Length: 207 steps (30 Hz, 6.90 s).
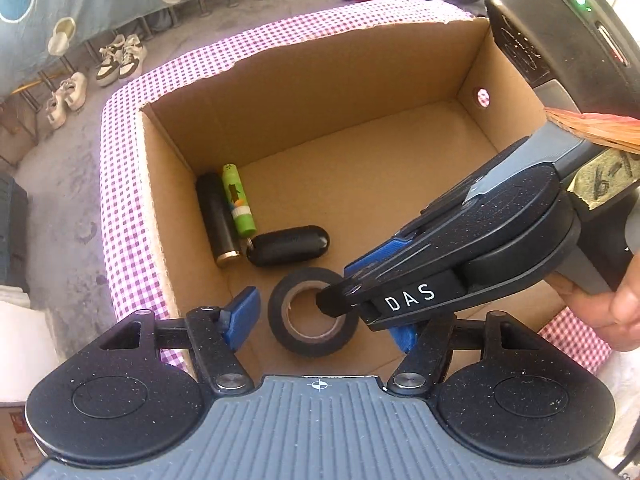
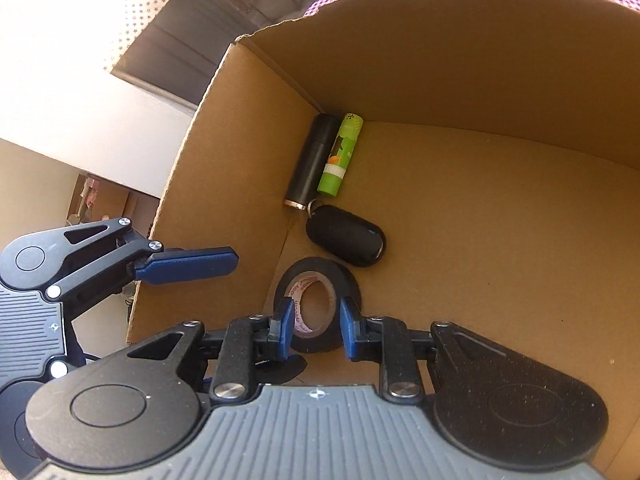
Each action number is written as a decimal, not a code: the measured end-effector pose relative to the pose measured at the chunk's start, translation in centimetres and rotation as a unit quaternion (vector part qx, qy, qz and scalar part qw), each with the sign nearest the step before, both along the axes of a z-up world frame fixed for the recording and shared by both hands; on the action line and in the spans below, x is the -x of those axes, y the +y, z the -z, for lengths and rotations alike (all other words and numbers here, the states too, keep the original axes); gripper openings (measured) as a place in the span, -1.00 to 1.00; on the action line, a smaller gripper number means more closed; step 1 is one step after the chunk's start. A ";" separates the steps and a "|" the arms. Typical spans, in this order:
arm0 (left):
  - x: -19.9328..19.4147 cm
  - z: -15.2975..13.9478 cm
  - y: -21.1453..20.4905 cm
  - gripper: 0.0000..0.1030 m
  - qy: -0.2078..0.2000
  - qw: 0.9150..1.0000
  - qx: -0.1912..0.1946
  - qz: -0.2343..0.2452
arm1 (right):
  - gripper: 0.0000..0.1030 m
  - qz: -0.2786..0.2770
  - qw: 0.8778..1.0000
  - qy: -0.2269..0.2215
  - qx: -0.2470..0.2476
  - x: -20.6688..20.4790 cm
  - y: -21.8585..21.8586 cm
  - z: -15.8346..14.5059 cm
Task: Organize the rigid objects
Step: 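Lift the tape roll with the right gripper and lower it into the box, then open the right gripper to release the tape roll and withdraw, then lower the right gripper onto the pink plastic lid rim and close on it, then lift the pink lid with the right gripper and carry it into the box, then open the right gripper to release the pink lid and withdraw, then lower the right gripper onto the white charger plug and close on it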
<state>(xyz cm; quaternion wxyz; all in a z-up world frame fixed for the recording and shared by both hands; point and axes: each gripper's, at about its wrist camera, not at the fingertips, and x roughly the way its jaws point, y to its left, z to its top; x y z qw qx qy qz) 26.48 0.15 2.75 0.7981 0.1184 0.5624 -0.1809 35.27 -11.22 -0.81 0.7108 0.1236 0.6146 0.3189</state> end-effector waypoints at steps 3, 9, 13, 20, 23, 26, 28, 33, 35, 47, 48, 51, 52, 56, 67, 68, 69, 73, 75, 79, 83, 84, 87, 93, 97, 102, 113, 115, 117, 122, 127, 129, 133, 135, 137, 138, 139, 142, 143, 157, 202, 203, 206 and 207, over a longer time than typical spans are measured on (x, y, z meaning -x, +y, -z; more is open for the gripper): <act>0.3 -0.7 0.3 0.31 -0.013 1.000 0.007 -0.001 | -0.49 0.006 1.000 -0.004 -0.010 0.2 -0.3 -0.6; 2.4 -3.7 1.4 0.35 -0.056 0.997 0.045 -0.008 | -0.48 0.042 0.996 -0.039 -0.068 2.2 -3.5 -4.2; 5.4 -6.3 2.7 0.43 -0.102 0.991 0.083 -0.017 | -0.47 0.071 0.988 -0.091 -0.103 6.0 -7.1 -7.6; 12.1 -7.2 5.3 0.46 -0.162 0.968 0.180 -0.071 | -0.46 0.127 0.965 -0.191 -0.126 15.8 -12.8 -9.7; 14.4 -6.0 5.6 0.47 -0.157 0.962 0.204 -0.085 | -0.46 0.150 0.958 -0.210 -0.122 20.0 -14.0 -8.7; 16.1 -4.4 5.6 0.48 -0.147 0.963 0.207 -0.090 | -0.45 0.167 0.956 -0.212 -0.113 23.1 -14.3 -7.0; 17.1 -3.3 5.0 0.48 -0.146 0.967 0.187 -0.090 | -0.45 0.176 0.958 -0.199 -0.110 24.5 -14.0 -5.4; 18.6 -0.5 3.0 0.48 -0.134 0.979 0.131 -0.076 | -0.45 0.189 0.963 -0.164 -0.097 25.7 -12.1 -1.8; 18.8 0.6 2.4 0.48 -0.125 0.984 0.107 -0.072 | -0.45 0.187 0.966 -0.153 -0.090 25.6 -11.4 -0.7; 19.9 4.4 0.7 0.54 -0.126 0.991 0.041 -0.033 | -0.08 0.142 0.978 -0.149 -0.043 25.1 -6.2 1.4; 20.1 4.6 0.3 0.54 -0.128 0.991 0.039 -0.030 | -0.08 0.137 0.978 -0.151 -0.040 25.0 -5.9 1.3; 20.0 5.1 0.0 0.54 -0.132 0.990 0.031 -0.024 | -0.08 0.128 0.979 -0.156 -0.032 24.6 -5.1 1.5; 20.0 5.3 -0.1 0.54 -0.132 0.991 0.030 -0.024 | -0.08 0.126 0.979 -0.159 -0.029 24.5 -4.9 1.5; 20.0 5.8 -0.5 0.53 -0.127 0.991 0.030 -0.021 | -0.10 0.117 0.978 -0.169 -0.015 24.2 -4.0 1.7; 19.9 6.0 -0.5 0.41 -0.125 0.991 0.047 -0.019 | -0.44 0.116 0.979 -0.166 -0.003 23.2 -3.4 2.8; 19.9 6.0 -0.5 0.41 -0.127 0.991 0.047 -0.019 | -0.49 0.116 0.980 -0.165 -0.002 23.1 -3.3 3.0; 20.0 6.0 -0.6 0.41 -0.128 0.990 0.046 -0.019 | -0.53 0.116 0.980 -0.163 -0.002 23.1 -3.3 3.1; 19.9 6.0 -0.8 0.40 -0.136 0.990 0.041 -0.019 | -0.62 0.124 0.979 -0.163 -0.003 23.1 -3.6 3.6; 19.9 6.0 -0.9 0.40 -0.136 0.990 0.039 -0.018 | -0.64 0.127 0.978 -0.164 -0.004 23.2 -3.8 3.6; 20.0 5.7 -1.1 0.40 -0.140 0.989 0.043 -0.015 | -0.63 0.133 0.976 -0.170 -0.004 23.7 -4.3 3.4; 20.5 5.2 -1.7 0.40 -0.147 0.988 0.044 -0.009 | -0.63 0.137 0.975 -0.175 -0.003 24.3 -5.0 3.2; 20.6 5.1 -1.9 0.40 -0.149 0.988 0.044 -0.007 | -0.63 0.138 0.975 -0.177 -0.002 24.5 -5.1 3.2; 21.2 4.6 -2.3 0.40 -0.155 0.987 0.044 -0.001 | -0.63 0.141 0.973 -0.184 0.001 25.1 -5.4 2.8; 22.4 3.2 -3.1 0.40 -0.173 0.984 0.047 0.012 | -0.63 0.160 0.968 -0.194 -0.011 26.6 -6.6 1.6; 23.3 2.0 -3.5 0.40 -0.191 0.980 0.047 0.017 | -0.63 0.166 0.963 -0.211 -0.015 27.5 -7.1 0.4; 23.9 0.6 -3.8 0.40 -0.214 0.975 0.047 0.022 | -0.63 0.177 0.958 -0.223 -0.030 28.0 -7.8 -1.0; 25.1 -2.7 -4.1 0.40 -0.271 0.961 0.048 0.028 | -0.63 0.190 0.941 -0.274 -0.052 29.4 -8.1 -4.7; 25.2 -3.1 -4.1 0.40 -0.279 0.959 0.048 0.030 | -0.63 0.191 0.939 -0.282 -0.053 29.6 -8.1 -5.3; 25.3 -3.5 -4.3 0.40 -0.290 0.955 0.046 0.031 | -0.63 0.191 0.936 -0.290 -0.054 29.5 -8.1 -5.9; 24.5 -4.9 -4.5 0.40 -0.313 0.948 0.047 0.030 | -0.63 0.191 0.930 -0.307 -0.061 28.4 -8.2 -7.6; 22.7 -6.9 -4.8 0.40 -0.336 0.940 0.039 0.037 | -0.63 0.172 0.927 -0.328 -0.059 25.8 -8.0 -10.1; 21.5 -7.8 -4.9 0.40 -0.344 0.938 0.032 0.039 | -0.63 0.162 0.927 -0.332 -0.062 24.2 -7.9 -11.2; 18.3 -9.0 -5.1 0.40 -0.340 0.939 0.017 0.044 | -0.63 0.139 0.936 -0.318 -0.062 19.9 -7.3 -12.8; 16.1 -9.2 -5.2 0.40 -0.328 0.943 0.009 0.050 | -0.63 0.130 0.943 -0.301 -0.059 17.3 -7.0 -13.2; 13.6 -9.1 -5.2 0.40 -0.302 0.952 0.005 0.049 | -0.63 0.119 0.951 -0.282 -0.051 14.5 -6.7 -13.0; 12.2 -9.0 -5.3 0.40 -0.287 0.956 0.001 0.052 | -0.63 0.116 0.955 -0.270 -0.047 13.0 -6.5 -12.7; 10.9 -8.8 -5.4 0.40 -0.271 0.961 -0.002 0.054 | -0.63 0.113 0.958 -0.259 -0.043 11.7 -6.4 -12.3; 6.7 -7.5 -5.3 0.40 -0.215 0.975 -0.005 0.057 | -0.63 0.110 0.969 -0.220 -0.031 7.5 -6.0 -10.6; 5.3 -6.8 -5.3 0.40 -0.194 0.980 -0.005 0.055 | -0.63 0.109 0.973 -0.202 -0.027 5.9 -5.9 -9.8; -5.2 1.4 -3.6 0.41 -0.030 0.999 -0.034 0.014 | -0.63 0.104 0.993 -0.054 0.007 -5.6 -3.1 1.3; 12.6 -6.5 -0.2 0.73 -0.157 0.975 0.156 -0.006 | -0.04 0.274 0.921 -0.244 -0.133 24.9 -16.2 -7.2; 13.3 -6.0 -0.6 0.73 -0.163 0.974 0.158 -0.003 | -0.04 0.281 0.921 -0.238 -0.129 25.1 -16.2 -6.4; 15.0 -4.5 -1.8 0.78 -0.171 0.970 0.171 0.008 | -0.04 0.289 0.924 -0.216 -0.129 25.9 -16.3 -4.7; 15.4 -4.0 -2.1 0.80 -0.165 0.970 0.179 0.012 | -0.04 0.290 0.926 -0.206 -0.128 26.3 -16.4 -4.0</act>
